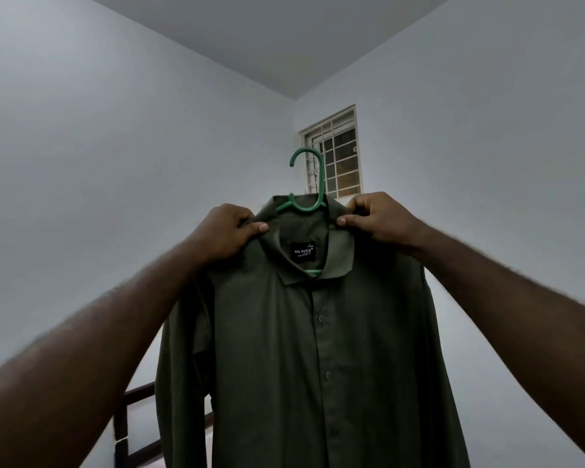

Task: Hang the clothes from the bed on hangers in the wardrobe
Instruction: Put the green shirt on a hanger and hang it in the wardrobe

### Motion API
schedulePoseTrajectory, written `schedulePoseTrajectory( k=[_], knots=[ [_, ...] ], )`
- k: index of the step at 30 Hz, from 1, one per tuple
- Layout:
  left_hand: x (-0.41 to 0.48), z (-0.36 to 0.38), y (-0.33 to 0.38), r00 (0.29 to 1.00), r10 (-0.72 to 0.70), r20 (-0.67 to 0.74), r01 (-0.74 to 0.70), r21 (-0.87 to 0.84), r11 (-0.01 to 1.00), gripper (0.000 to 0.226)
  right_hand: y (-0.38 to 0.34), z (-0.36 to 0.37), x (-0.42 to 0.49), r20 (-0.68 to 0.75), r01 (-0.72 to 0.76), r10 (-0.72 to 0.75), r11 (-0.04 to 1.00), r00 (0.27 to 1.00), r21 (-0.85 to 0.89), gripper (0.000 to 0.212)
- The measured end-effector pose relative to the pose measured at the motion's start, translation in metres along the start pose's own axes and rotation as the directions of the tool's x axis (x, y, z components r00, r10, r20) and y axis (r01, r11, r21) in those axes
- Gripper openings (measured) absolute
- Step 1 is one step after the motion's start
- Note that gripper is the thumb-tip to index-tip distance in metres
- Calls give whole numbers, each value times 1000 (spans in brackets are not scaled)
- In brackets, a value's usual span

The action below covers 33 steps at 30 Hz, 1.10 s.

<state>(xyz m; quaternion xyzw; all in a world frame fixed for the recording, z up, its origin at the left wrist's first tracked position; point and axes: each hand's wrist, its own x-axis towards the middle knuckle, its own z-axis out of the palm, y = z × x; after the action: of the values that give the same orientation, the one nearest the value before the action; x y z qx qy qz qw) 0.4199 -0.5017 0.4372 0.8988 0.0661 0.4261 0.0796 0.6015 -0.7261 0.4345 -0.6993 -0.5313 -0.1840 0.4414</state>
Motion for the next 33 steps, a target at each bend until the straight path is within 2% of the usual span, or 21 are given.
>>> schedulePoseTrajectory(
  k=[2,3,5,6,7,8,10,12,13,15,17,19,21,23,24,25,27,29,30,31,33],
  knots=[
    [0,5,-6,995,-4,-103,4,-3,1000,32,-4,1,3,-62,32,-41,989,997,-144,18],
    [1,6,-10,992,-18,-128,18,-2,1000,30,-8,1,1,-132,82,-117,965,984,-248,22],
    [1,6,-19,989,-39,-146,40,7,999,30,-18,6,-10,-251,253,-381,869,890,-425,25],
    [1,6,-22,988,-46,-151,48,7,999,30,-27,12,-18,-235,339,-471,832,850,-440,24],
    [0,7,-23,986,-52,-156,54,3,999,30,-35,21,-26,-145,403,-498,814,855,-419,25],
    [0,8,-24,986,-55,-160,55,-2,998,30,-41,33,-31,-12,420,-466,809,885,-412,29],
    [-1,11,-20,985,-48,-164,46,-15,999,29,-42,55,-34,236,364,-278,739,931,-567,38],
    [-1,12,-17,984,-40,-174,35,-31,999,29,-38,70,-35,285,321,-160,621,945,-715,27],
    [-1,12,-17,983,-43,-181,36,-40,999,29,-37,74,-35,266,296,-145,634,953,-715,19],
    [-2,11,-18,980,-50,-192,40,-56,998,29,-38,75,-32,251,215,-71,761,965,-612,4],
    [-5,12,-19,979,-59,-195,47,-65,997,26,-42,72,-27,338,118,40,893,940,-435,12],
    [-8,16,-18,978,-61,-200,44,-87,995,24,-45,70,-27,401,20,131,936,906,-351,14],
    [-10,19,-13,975,-71,-212,41,-141,989,24,-42,74,-30,330,73,103,873,938,-481,3],
    [-9,16,-10,972,-91,-217,49,-191,980,25,-34,79,-35,201,167,-49,757,978,-631,14],
    [-8,12,-10,972,-97,-215,53,-203,978,26,-30,79,-37,165,215,-144,774,976,-596,21],
    [-7,7,-11,972,-97,-214,52,-205,977,26,-27,74,-41,120,263,-234,841,965,-474,26],
    [-4,-2,-16,971,-86,-223,41,-200,979,26,-27,52,-45,-95,324,-352,918,931,-227,25],
    [-3,-5,-18,972,-73,-223,29,-196,980,25,-22,24,-36,-392,323,-419,901,819,-289,19],
    [-4,-5,-18,973,-70,-218,27,-194,981,24,-18,10,-29,-471,272,-416,899,778,-344,22],
    [-4,-3,-18,974,-65,-216,22,-198,980,23,-15,-4,-22,-467,207,-360,915,808,-348,27],
    [-5,2,-17,973,-64,-221,13,-224,975,21,-12,-22,-11,-215,64,-132,953,968,-296,29]
  ],
)
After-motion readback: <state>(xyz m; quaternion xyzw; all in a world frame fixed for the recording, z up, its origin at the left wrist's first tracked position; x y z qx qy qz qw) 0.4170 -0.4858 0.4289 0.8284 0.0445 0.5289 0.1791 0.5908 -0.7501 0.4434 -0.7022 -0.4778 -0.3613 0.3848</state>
